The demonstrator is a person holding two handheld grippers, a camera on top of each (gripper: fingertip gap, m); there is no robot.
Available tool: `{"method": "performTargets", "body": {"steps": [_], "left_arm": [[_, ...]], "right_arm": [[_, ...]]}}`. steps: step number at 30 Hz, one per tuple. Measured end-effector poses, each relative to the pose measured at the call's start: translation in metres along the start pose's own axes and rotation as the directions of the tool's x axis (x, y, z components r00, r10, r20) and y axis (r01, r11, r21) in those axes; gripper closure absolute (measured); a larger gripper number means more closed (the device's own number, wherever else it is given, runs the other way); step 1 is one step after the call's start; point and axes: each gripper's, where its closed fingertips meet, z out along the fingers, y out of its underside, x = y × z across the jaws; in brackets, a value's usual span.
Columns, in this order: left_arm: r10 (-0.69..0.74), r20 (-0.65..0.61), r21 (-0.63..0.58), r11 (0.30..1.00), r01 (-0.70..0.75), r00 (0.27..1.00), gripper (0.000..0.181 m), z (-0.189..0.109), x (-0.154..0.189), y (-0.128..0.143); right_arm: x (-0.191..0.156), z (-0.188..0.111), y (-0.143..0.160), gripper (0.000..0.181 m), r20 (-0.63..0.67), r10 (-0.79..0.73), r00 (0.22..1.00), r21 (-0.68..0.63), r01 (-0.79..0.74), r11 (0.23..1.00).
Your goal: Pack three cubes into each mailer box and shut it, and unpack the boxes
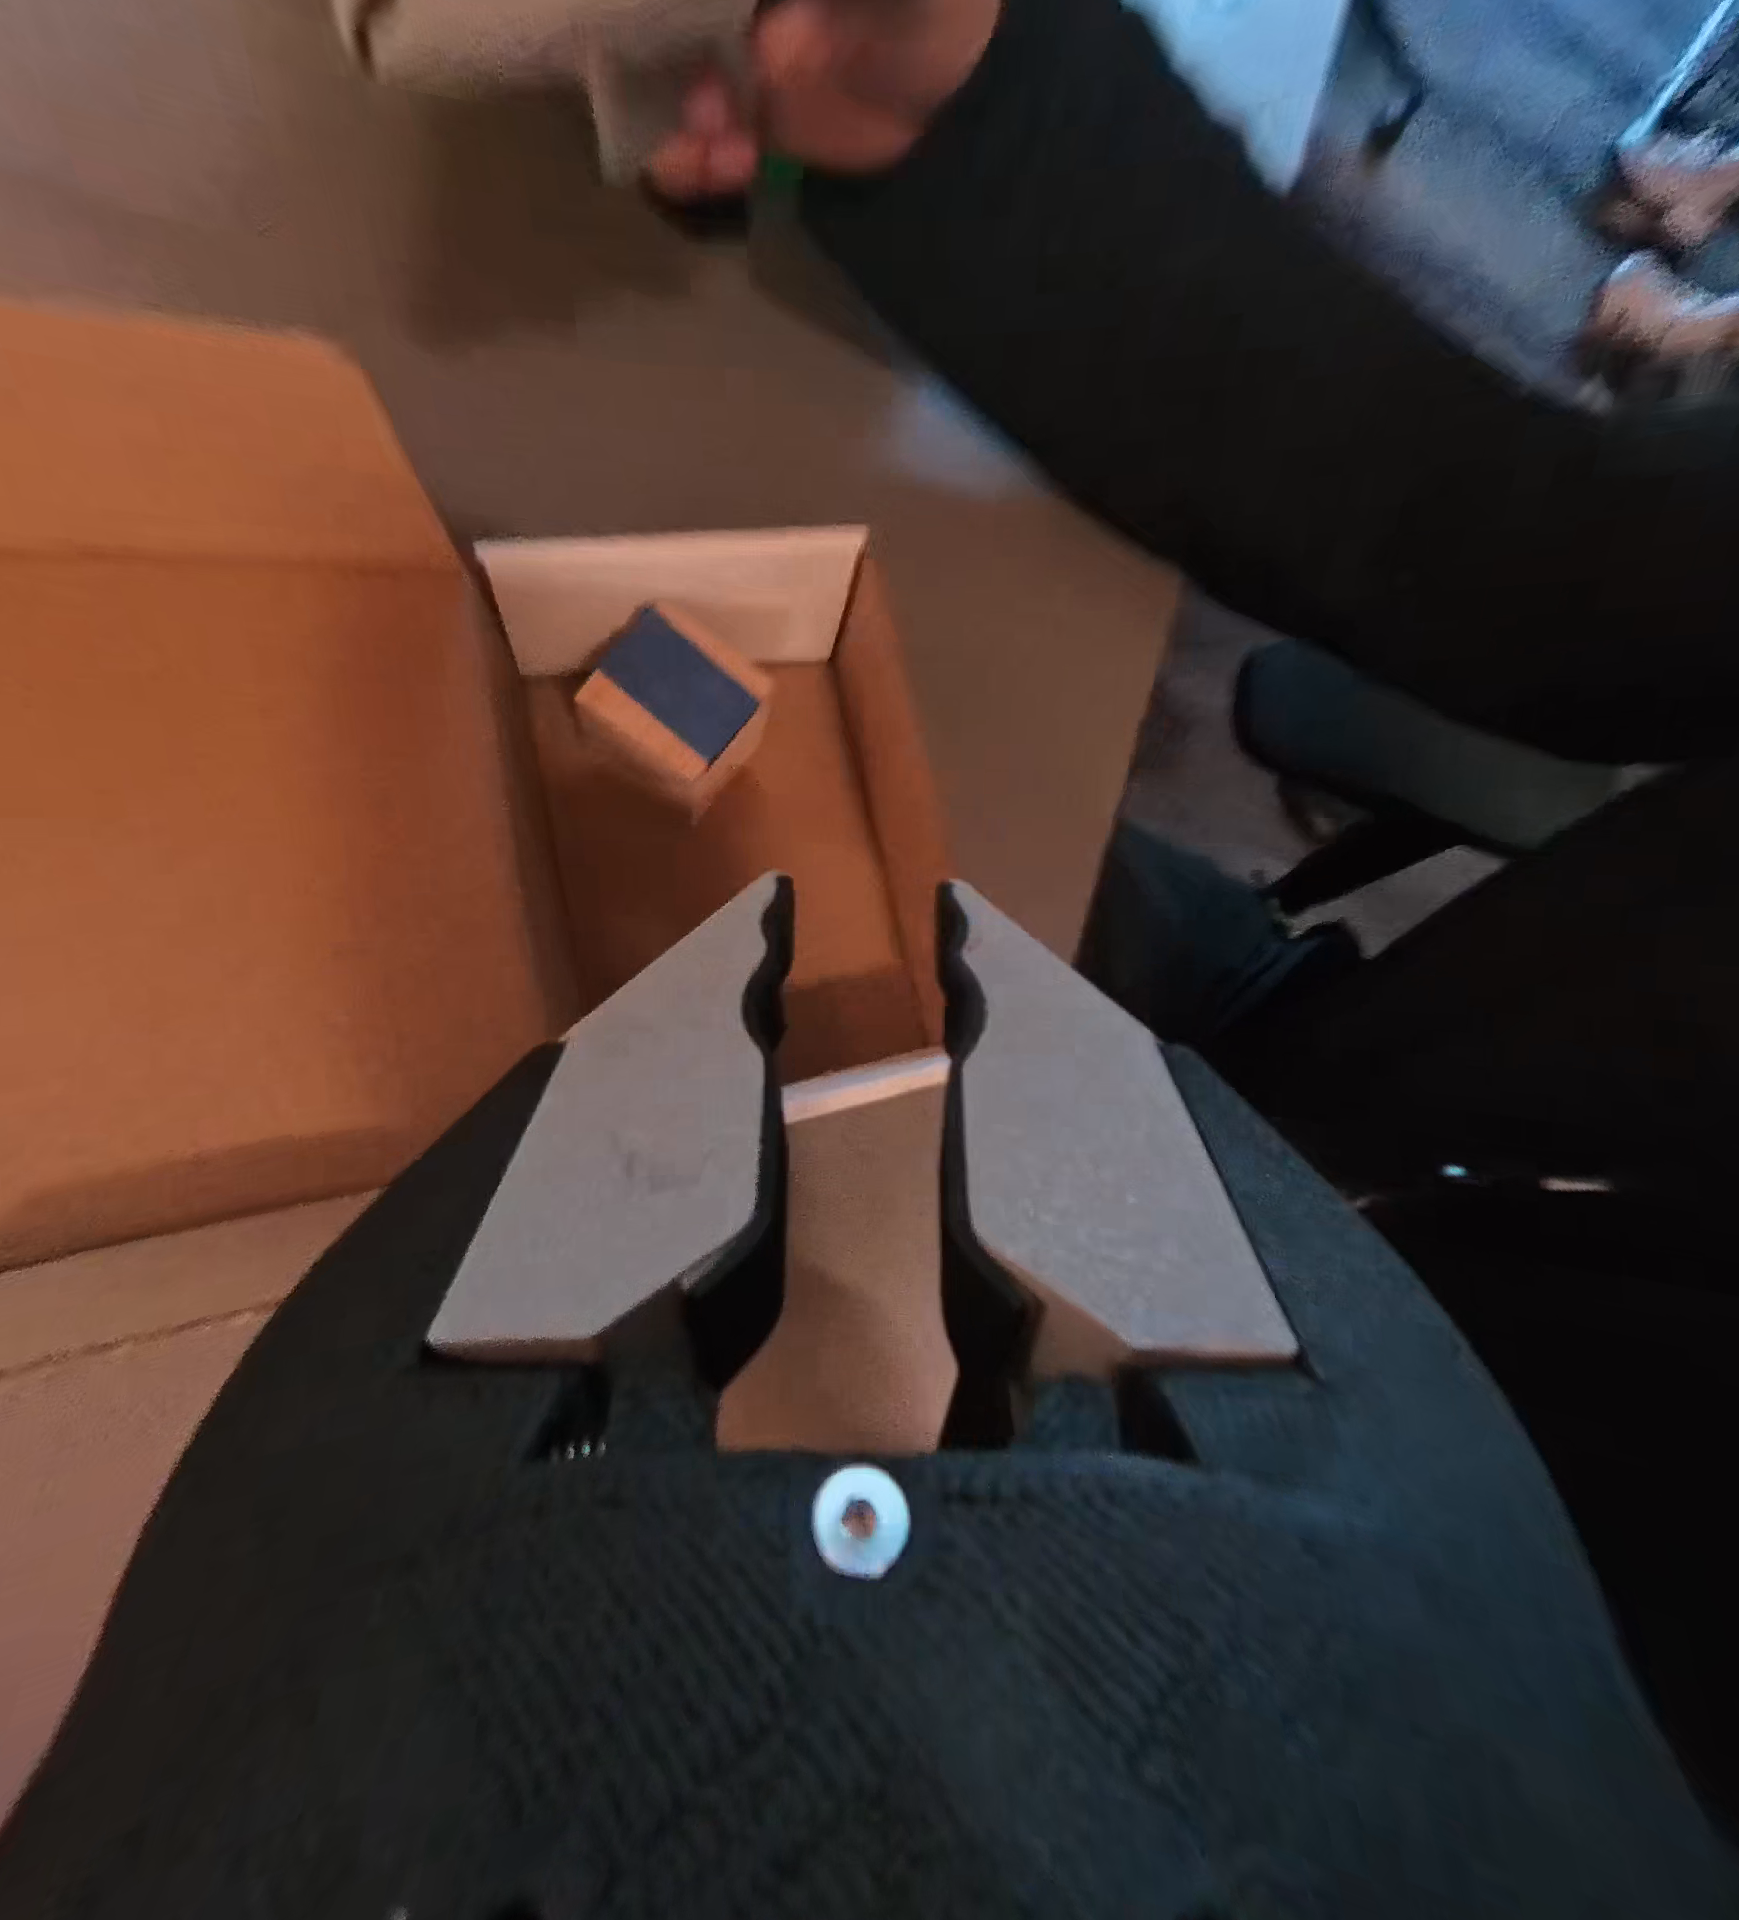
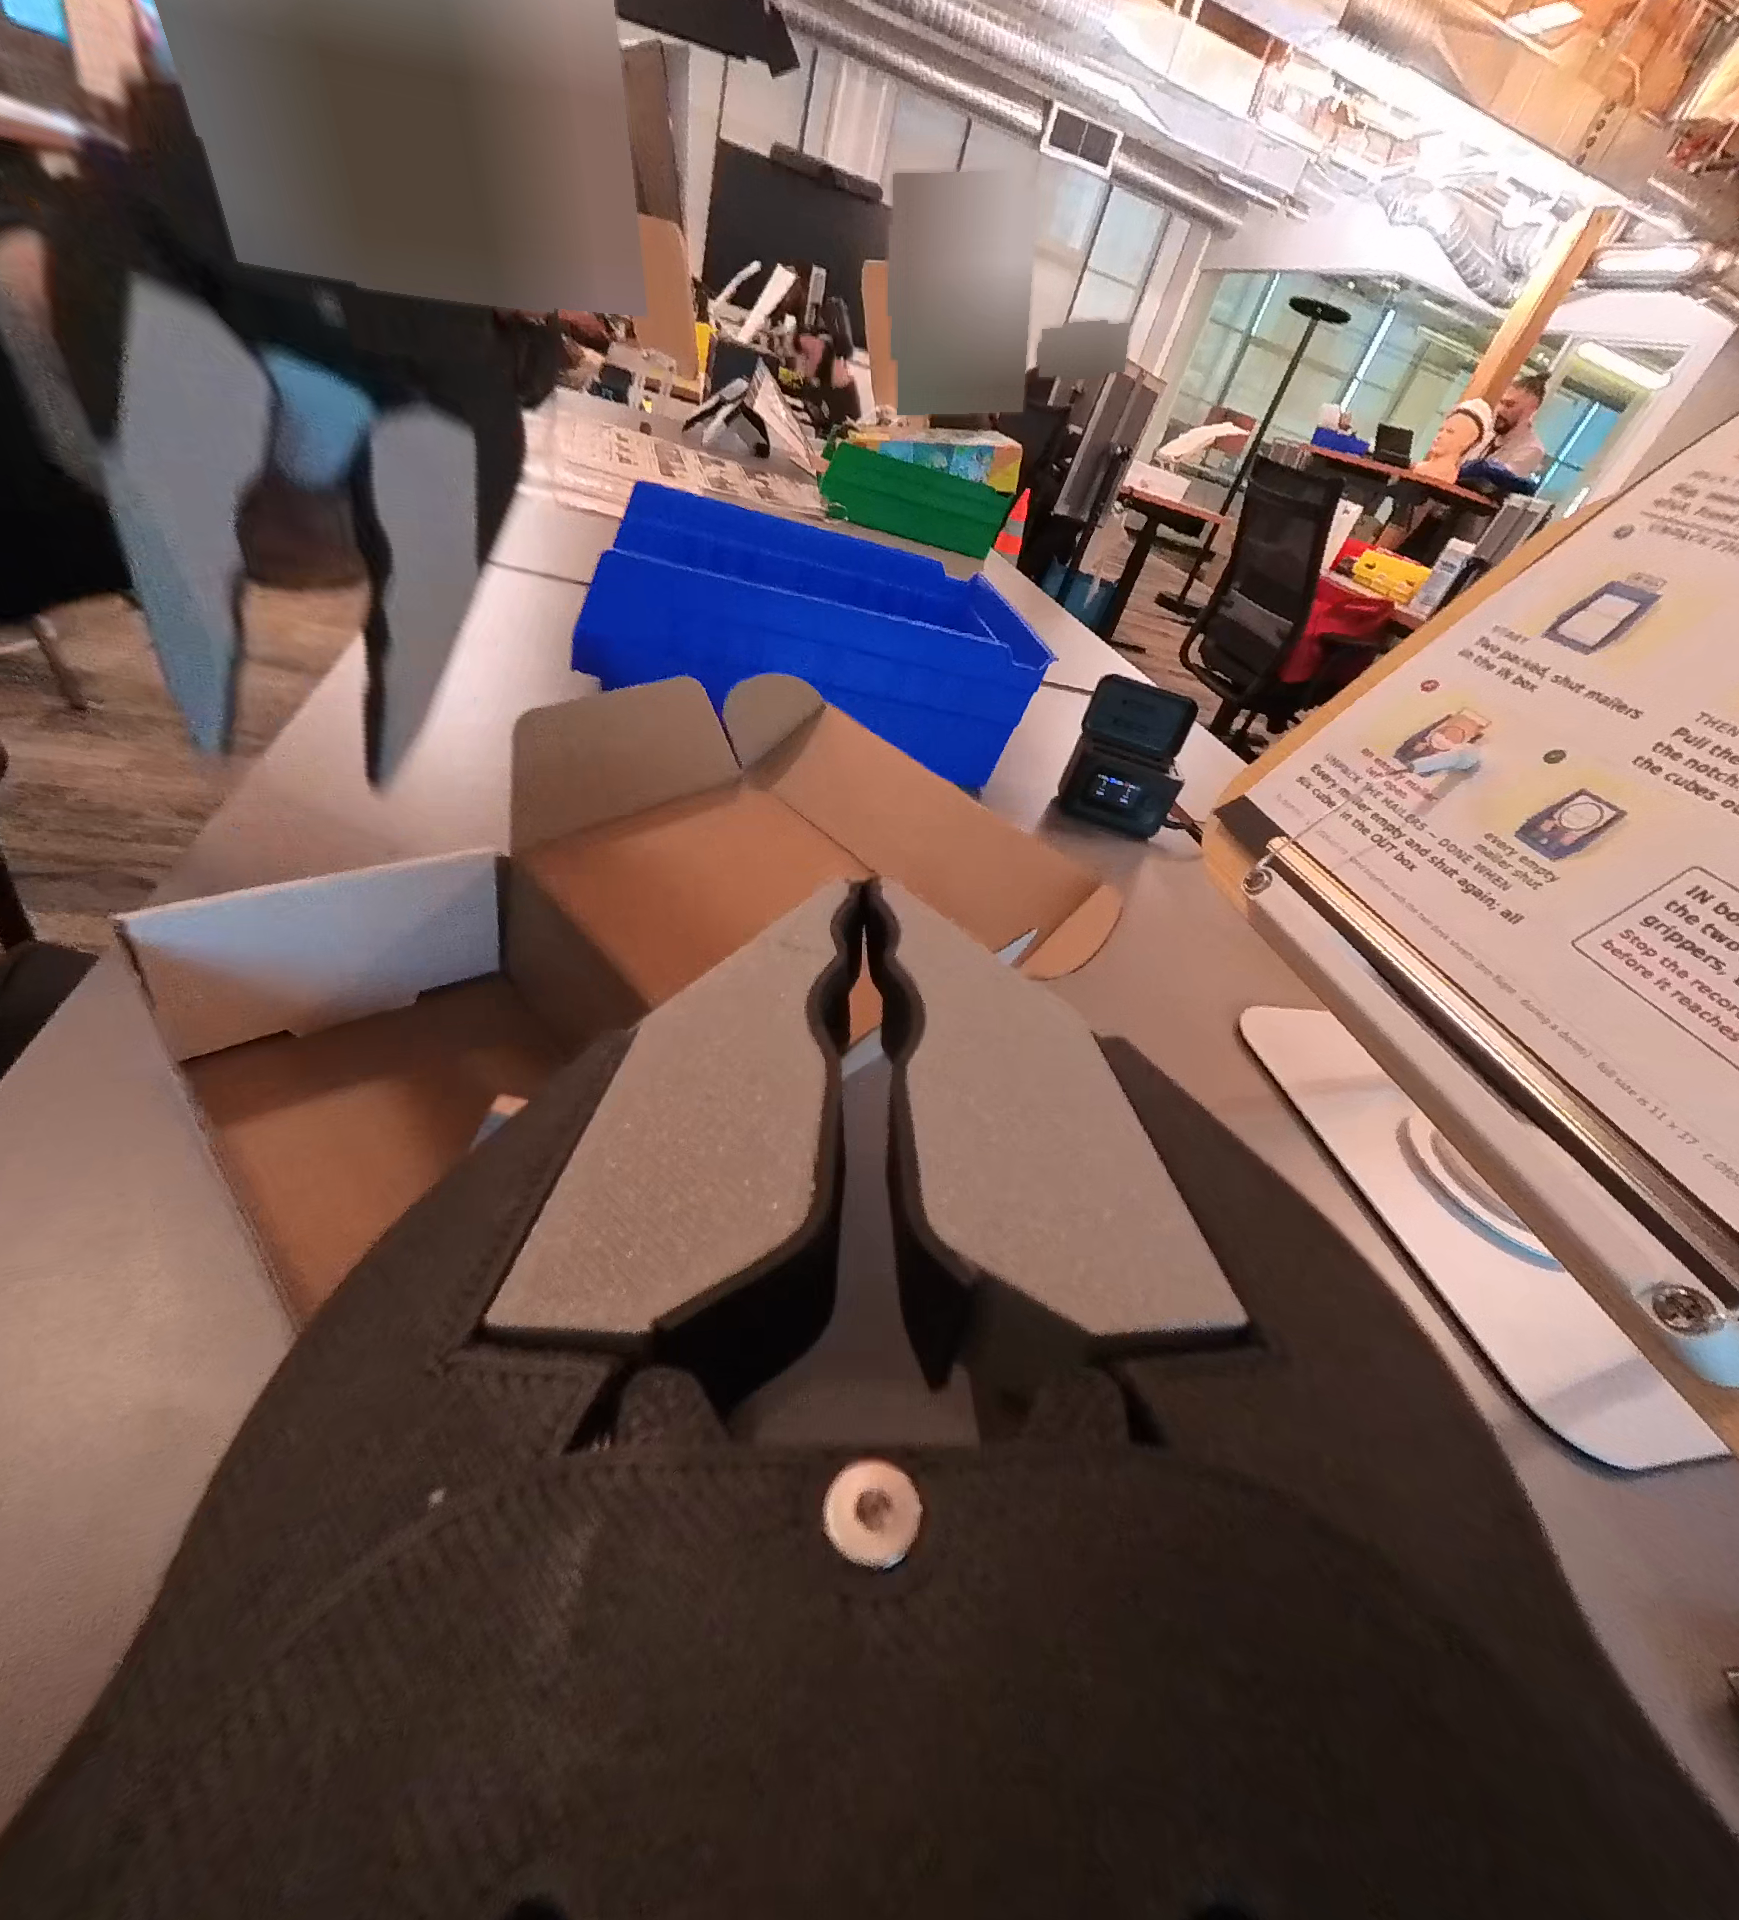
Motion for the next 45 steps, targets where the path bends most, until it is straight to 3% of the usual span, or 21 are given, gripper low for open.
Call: {"method": "performTargets", "body": {"steps": [3,7,10,13,16,19,20,22,28,29,32,35,39,42,45], "left_arm": [[-0.009,0.052,0.113,0.994,0.003,0.999,0.151,-0.049,-0.007,-0.020],[-0.142,0.360,0.169,0.982,0.085,0.922,0.144,-0.137,-0.083,-0.007],[-0.294,0.517,0.214,0.954,0.212,0.804,0.140,-0.202,-0.147,0.034],[-0.456,0.636,0.206,0.878,0.432,0.623,0.140,-0.246,-0.219,0.116],[-0.612,0.601,0.178,0.730,0.660,0.515,0.138,-0.252,-0.249,0.194],[-0.691,0.566,0.110,0.605,0.789,0.451,0.125,-0.245,-0.250,0.243],[-0.700,0.557,0.074,0.578,0.812,0.447,0.121,-0.240,-0.248,0.254],[-0.667,0.596,0.041,0.582,0.812,0.447,0.135,-0.243,-0.250,0.266],[-0.527,0.704,-0.194,0.502,0.843,0.476,0.114,-0.245,-0.238,0.299],[-0.517,0.713,-0.197,0.502,0.842,0.475,0.117,-0.246,-0.240,0.298],[-0.503,0.694,-0.256,0.497,0.829,0.515,0.155,-0.243,-0.238,0.296],[-0.476,0.687,-0.281,0.524,0.804,0.550,0.155,-0.240,-0.239,0.290],[-0.388,0.745,-0.235,0.609,0.758,0.543,0.155,-0.258,-0.250,0.269],[-0.304,0.793,-0.173,0.718,0.674,0.528,0.155,-0.279,-0.252,0.228],[-0.198,0.815,-0.130,0.854,0.504,0.545,0.155,-0.286,-0.243,0.165]], "right_arm": [[0.004,0.003,0.009,0.181,-0.026,-0.006,1.000,-0.045,0.005,0.999],[0.008,0.004,0.013,0.181,-0.053,-0.019,0.998,-0.061,0.015,0.998],[0.015,0.002,0.010,0.181,-0.081,-0.002,0.997,-0.036,0.000,0.999],[0.026,-0.002,0.009,0.181,-0.135,0.017,0.991,-0.021,-0.020,1.000],[0.032,-0.004,0.009,0.181,-0.167,0.018,0.986,-0.021,-0.021,1.000],[0.033,-0.004,0.010,0.181,-0.175,0.016,0.984,-0.022,-0.020,1.000],[0.033,-0.004,0.010,0.181,-0.174,0.016,0.985,-0.024,-0.021,0.999],[0.033,-0.003,0.012,0.181,-0.172,0.018,0.985,-0.030,-0.023,0.999],[0.032,-0.001,0.017,0.181,-0.167,0.017,0.986,-0.049,-0.026,0.998],[0.032,-0.001,0.017,0.181,-0.168,0.015,0.986,-0.049,-0.024,0.999],[0.033,-0.002,0.016,0.181,-0.172,0.015,0.985,-0.048,-0.024,0.999],[0.034,-0.003,0.016,0.181,-0.175,0.016,0.984,-0.044,-0.024,0.999],[0.034,-0.002,0.015,0.181,-0.174,0.015,0.985,-0.044,-0.024,0.999],[0.032,0.000,0.017,0.181,-0.166,0.009,0.986,-0.056,-0.018,0.998],[0.029,0.002,0.018,0.181,-0.153,0.010,0.988,-0.065,-0.020,0.998]]}}
